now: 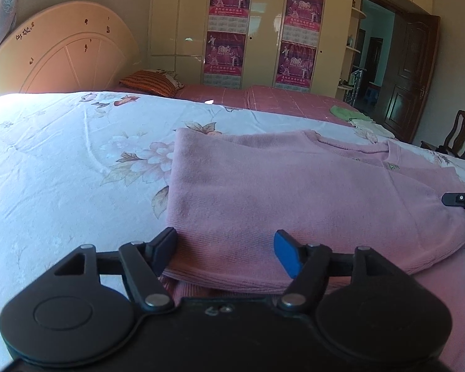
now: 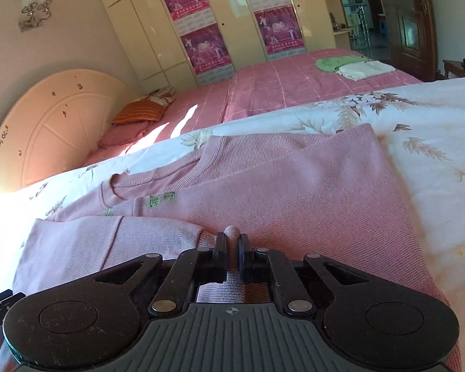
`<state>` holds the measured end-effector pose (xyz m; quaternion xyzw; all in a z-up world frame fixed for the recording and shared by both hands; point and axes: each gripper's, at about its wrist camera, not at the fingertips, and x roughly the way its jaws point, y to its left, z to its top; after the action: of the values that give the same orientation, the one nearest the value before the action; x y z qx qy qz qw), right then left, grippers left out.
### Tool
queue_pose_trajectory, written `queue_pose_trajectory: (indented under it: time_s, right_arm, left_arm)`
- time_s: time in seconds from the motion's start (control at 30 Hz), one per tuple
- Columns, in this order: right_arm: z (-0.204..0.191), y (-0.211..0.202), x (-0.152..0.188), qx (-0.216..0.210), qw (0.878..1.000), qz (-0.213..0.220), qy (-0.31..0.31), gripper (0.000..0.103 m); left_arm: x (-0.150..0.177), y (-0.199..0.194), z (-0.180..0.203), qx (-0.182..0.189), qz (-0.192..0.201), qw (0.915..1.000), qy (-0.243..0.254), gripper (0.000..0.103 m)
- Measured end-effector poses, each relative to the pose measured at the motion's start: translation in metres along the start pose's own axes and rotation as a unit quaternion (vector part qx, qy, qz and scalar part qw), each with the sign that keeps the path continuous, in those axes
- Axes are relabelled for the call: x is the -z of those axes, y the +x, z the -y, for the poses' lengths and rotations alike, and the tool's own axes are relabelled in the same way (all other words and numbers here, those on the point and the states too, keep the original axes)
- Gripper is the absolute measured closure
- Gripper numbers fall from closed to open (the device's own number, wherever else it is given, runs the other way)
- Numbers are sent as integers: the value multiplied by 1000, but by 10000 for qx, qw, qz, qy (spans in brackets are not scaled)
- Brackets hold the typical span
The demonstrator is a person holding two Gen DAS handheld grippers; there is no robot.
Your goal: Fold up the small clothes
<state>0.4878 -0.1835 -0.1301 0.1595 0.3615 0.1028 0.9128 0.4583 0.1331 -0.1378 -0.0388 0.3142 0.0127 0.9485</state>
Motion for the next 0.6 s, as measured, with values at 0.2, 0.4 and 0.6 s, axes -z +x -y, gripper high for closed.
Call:
queue_pose_trajectory:
  time_s: [0.2, 0.4, 0.6]
  right_arm:
    - [-4, -31, -6, 89, 9991, 403, -72, 47]
    - [-10, -23, -12, -102, 9996, 281, -25, 84]
    - [-15, 5, 1, 11, 9994, -74, -331, 103]
  left_arm:
    - [-27, -6, 0, 181, 341, 9992, 74, 35]
    - [-63, 41, 3, 217, 242, 9992, 252, 36]
    - [-62, 88, -2, 314, -131, 9985, 437, 36]
